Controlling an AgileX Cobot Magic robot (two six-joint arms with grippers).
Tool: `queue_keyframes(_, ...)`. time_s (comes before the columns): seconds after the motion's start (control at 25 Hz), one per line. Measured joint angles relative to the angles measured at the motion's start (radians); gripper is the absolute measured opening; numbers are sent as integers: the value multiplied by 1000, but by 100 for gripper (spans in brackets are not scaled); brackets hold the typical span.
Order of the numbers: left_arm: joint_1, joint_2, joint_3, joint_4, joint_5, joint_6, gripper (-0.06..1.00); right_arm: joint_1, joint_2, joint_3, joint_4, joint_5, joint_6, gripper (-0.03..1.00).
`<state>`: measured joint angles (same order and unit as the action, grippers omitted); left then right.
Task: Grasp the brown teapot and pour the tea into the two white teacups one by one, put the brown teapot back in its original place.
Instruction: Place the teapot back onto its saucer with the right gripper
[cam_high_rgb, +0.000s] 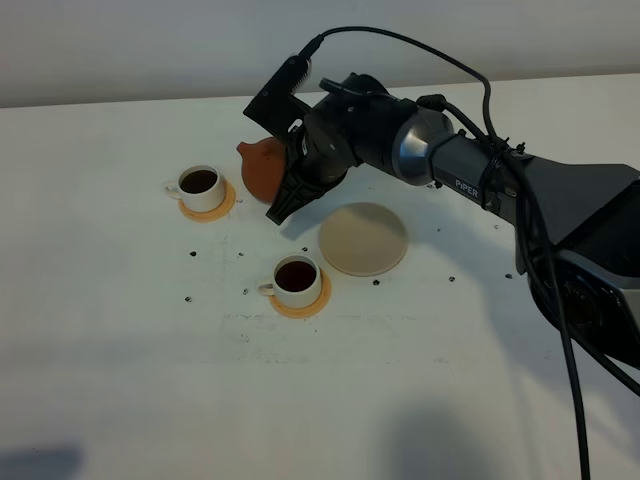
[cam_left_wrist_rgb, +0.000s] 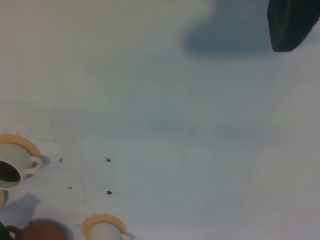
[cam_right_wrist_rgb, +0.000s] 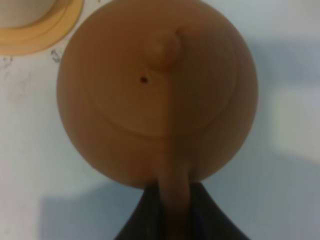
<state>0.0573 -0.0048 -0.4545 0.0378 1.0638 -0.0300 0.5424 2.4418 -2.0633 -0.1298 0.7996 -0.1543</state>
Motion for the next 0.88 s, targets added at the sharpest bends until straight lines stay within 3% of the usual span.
queue_keyframes(0.2,0,0,0,0,0,0,35,0,-45,-38,2,124,2,9)
queue_keyframes(0.52,0,0,0,0,0,0,35,-12,-153,-41,16,229,41,9)
queue_keyframes(0.68,0,0,0,0,0,0,35,-24,-198,17,48,220,44,9)
queue_keyframes(0.88,0,0,0,0,0,0,35,-41,-327,211,79,103,54,9)
